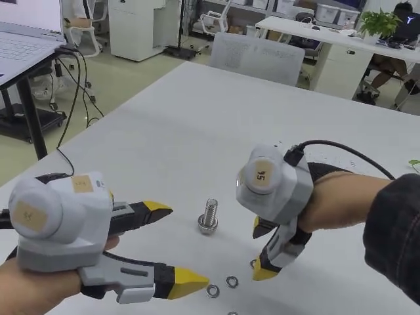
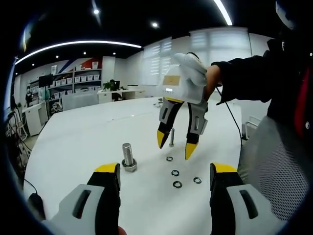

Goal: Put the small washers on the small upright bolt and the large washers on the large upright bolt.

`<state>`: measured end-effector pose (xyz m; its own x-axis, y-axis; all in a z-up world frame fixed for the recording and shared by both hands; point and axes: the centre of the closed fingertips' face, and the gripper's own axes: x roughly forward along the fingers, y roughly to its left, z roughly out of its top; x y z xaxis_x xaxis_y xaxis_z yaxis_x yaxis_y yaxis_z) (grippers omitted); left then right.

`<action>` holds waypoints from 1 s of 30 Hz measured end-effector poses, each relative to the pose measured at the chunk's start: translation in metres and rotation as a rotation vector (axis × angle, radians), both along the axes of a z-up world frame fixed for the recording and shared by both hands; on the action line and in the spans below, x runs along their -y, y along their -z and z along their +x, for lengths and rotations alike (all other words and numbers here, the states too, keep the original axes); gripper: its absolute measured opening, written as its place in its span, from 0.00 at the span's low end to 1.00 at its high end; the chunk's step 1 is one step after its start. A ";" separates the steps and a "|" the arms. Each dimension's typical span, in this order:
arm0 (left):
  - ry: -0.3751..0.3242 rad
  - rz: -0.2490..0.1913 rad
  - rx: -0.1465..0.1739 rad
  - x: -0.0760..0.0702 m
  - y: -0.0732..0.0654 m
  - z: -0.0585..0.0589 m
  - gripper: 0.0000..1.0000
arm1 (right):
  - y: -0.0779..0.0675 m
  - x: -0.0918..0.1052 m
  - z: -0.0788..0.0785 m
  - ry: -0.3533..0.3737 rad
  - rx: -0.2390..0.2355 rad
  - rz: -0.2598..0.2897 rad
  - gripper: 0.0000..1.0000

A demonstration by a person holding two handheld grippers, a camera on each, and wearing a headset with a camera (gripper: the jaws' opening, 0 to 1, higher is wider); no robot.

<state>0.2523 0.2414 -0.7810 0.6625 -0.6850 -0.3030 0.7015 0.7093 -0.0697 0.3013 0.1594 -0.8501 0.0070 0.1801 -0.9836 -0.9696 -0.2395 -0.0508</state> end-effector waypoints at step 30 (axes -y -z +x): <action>0.146 -0.029 -0.023 0.020 0.002 -0.016 0.75 | 0.013 -0.017 -0.029 -0.031 -0.074 0.009 0.30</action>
